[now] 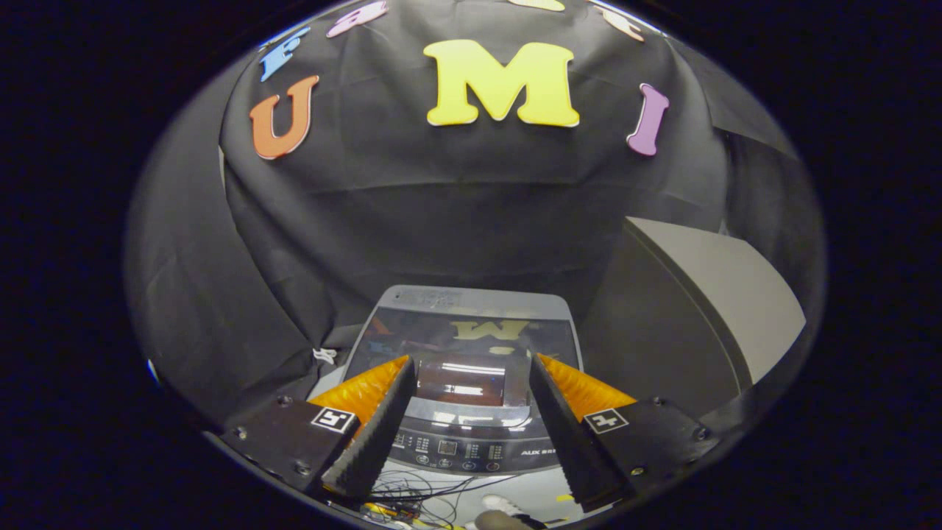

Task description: Put the clothes into the washing machine and then close the washing machine lid.

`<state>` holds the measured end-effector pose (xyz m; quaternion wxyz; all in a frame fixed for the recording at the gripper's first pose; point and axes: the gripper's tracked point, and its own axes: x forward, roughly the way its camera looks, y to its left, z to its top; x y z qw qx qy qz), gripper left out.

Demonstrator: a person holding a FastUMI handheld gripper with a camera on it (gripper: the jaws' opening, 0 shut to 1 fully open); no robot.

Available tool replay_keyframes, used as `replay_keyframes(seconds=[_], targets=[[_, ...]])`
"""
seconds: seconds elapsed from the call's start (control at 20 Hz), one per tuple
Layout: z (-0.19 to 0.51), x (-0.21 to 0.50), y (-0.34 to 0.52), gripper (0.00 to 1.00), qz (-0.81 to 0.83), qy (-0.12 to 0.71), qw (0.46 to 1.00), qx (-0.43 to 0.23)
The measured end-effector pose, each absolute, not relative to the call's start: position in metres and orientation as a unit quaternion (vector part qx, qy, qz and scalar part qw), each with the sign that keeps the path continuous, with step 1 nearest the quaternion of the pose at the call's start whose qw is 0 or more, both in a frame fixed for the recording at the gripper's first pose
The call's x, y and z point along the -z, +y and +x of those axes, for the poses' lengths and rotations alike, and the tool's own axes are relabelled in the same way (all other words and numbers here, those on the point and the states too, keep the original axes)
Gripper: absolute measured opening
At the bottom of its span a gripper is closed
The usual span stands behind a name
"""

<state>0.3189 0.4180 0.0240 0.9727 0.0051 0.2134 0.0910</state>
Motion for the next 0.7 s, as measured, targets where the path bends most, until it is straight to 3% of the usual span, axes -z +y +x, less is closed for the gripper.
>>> replay_keyframes(seconds=[0.4, 0.7], targets=[[0.242, -0.068, 0.354, 0.98, 0.016, 0.131, 0.982, -0.132], [0.179, -0.072, 0.254, 0.98, 0.023, 0.066, 0.988, -0.141]])
